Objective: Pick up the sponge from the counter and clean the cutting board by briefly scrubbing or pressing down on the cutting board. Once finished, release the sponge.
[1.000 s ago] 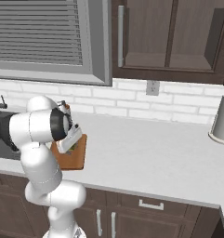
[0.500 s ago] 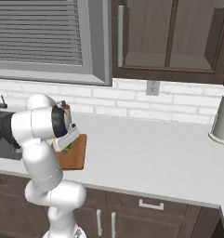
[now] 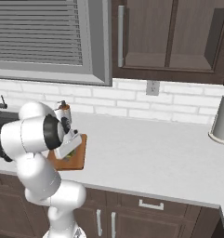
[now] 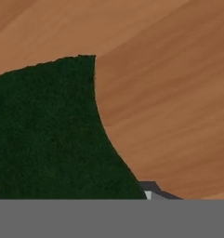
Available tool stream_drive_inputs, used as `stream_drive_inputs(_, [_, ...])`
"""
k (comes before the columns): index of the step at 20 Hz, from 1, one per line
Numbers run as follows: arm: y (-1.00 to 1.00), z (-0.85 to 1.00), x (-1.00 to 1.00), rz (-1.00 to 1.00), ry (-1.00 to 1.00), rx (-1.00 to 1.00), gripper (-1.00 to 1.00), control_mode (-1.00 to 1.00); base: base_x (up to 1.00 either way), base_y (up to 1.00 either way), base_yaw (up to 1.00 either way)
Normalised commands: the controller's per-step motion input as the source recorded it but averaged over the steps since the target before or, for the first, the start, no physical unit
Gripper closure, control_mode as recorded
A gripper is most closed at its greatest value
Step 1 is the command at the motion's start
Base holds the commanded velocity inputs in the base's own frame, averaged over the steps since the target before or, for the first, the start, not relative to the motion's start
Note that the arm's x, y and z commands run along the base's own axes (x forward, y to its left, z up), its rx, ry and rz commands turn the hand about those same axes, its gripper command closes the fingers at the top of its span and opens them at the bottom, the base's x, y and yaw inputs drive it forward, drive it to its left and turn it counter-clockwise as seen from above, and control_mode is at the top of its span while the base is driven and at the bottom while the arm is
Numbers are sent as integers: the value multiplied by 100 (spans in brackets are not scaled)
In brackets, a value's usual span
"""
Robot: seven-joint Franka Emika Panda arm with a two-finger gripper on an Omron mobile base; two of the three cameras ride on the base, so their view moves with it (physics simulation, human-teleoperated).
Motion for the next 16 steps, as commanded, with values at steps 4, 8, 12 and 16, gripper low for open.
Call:
stream_drive_inputs(4, [-30,-9,-51,0,0,0,100,-100,0,0,0])
stream_drive_inputs(8, [-15,-7,-12,0,0,0,100,-100,0,0,0])
stream_drive_inputs(12, [7,-1,34,0,0,0,100,-100,0,0,0])
stream_drive_inputs(16, [40,0,56,-1,1,0,100,-100,0,0,0])
